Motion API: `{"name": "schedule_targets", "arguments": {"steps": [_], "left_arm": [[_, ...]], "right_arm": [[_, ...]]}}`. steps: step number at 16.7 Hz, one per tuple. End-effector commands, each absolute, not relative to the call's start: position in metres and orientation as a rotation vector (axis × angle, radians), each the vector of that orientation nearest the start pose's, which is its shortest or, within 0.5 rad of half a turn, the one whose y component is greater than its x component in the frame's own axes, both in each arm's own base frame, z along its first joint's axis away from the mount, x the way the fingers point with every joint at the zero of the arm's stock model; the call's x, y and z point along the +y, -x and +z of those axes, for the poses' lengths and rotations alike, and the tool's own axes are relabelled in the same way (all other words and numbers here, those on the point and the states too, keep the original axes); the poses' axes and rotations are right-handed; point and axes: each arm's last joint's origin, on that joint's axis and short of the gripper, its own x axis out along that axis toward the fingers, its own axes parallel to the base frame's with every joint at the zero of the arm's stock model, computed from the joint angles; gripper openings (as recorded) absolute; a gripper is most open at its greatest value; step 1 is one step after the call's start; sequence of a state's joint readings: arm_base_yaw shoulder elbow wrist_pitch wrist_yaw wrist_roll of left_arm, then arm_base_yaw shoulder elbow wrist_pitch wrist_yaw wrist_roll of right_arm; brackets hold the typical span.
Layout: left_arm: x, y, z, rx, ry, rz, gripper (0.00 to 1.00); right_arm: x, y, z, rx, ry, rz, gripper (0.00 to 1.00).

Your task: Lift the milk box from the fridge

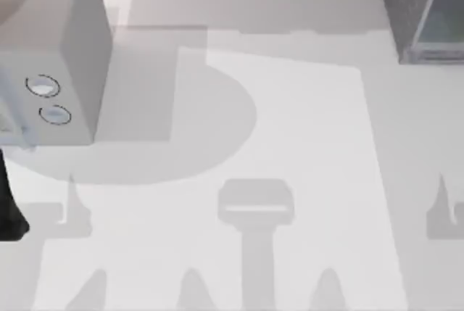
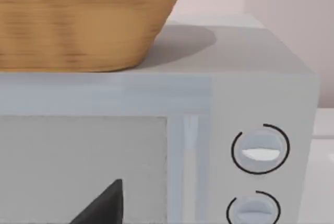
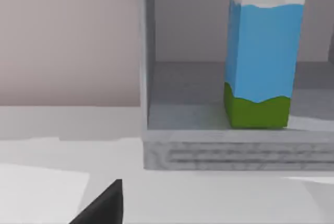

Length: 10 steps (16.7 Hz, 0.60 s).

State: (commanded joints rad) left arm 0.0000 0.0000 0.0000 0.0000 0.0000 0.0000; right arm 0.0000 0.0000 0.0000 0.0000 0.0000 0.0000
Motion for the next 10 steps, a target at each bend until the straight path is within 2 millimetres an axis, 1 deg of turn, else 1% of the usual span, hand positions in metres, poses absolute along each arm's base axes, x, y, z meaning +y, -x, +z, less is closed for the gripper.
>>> {"name": "schedule_targets", "arguments": {"steps": [5, 8, 10], "left_arm": [[-0.001, -0.106, 0.16, 0.0, 0.0, 0.0, 1.0], [-0.001, -0.106, 0.16, 0.0, 0.0, 0.0, 1.0], [-0.001, -0.106, 0.16, 0.0, 0.0, 0.0, 1.0]], "right_arm": [[-0.003, -0.109, 0.165, -0.011, 0.0, 0.001, 1.0], [-0.008, -0.118, 0.174, -0.033, 0.003, -0.001, 1.0], [-0.014, -0.129, 0.179, -0.042, 0.006, -0.003, 1.0]]}}
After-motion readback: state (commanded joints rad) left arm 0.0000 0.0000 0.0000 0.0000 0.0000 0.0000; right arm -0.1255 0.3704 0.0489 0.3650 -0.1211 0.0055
